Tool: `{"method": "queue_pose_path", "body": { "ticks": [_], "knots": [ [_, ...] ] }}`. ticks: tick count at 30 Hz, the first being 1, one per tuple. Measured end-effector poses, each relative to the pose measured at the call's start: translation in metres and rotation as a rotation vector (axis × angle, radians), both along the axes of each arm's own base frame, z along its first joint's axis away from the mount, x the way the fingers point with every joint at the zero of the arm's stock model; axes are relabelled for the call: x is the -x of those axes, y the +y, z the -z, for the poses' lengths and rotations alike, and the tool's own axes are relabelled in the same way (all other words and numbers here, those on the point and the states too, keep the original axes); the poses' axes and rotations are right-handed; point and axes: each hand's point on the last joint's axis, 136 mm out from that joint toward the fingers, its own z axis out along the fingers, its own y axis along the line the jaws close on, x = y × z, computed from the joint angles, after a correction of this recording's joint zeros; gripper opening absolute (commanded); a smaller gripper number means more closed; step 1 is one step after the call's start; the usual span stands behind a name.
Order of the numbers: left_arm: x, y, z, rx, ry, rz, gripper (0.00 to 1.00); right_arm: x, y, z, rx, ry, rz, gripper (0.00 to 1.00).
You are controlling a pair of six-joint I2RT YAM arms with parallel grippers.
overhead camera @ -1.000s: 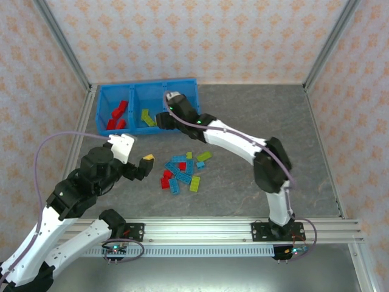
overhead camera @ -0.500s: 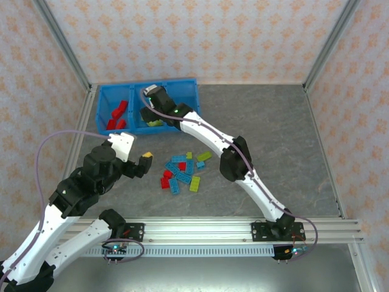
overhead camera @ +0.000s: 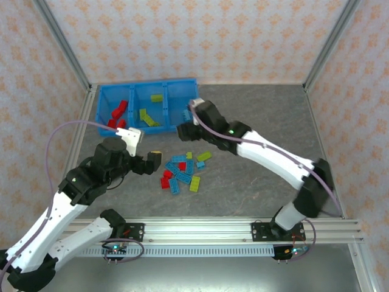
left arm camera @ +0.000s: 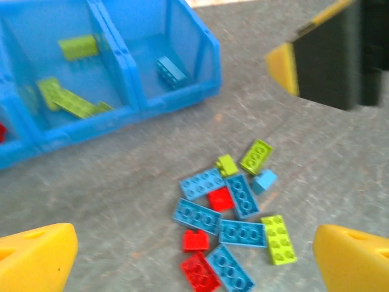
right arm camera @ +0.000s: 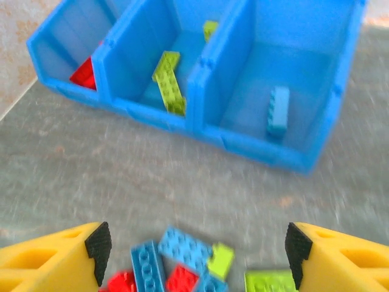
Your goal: Sort the legos into containers by color
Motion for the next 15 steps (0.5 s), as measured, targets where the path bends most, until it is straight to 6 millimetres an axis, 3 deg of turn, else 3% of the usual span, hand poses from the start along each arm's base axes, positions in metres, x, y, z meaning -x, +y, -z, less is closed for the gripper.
{"method": "queue_pose_path", "body": {
  "ticks": [2,7,11,15],
  "knots": [
    [0.001,-0.009,0.012,0.047,0.049,0.011,1.00,0.017,-0.019,0.022,-0.002,0.049,0.032,0.77],
    [0.010,-0.028,0.050,0.114,0.168,0.068,0.99,0.052,-0.049,0.107,0.098,0.233,0.064,0.74],
    [0.019,-0.037,0.078,0.147,0.246,0.107,0.99,0.060,-0.044,0.142,0.168,0.313,0.049,0.73],
    [0.024,-0.039,0.089,0.169,0.261,0.114,0.99,0.056,-0.028,0.168,0.234,0.352,0.023,0.68]
  ]
}}
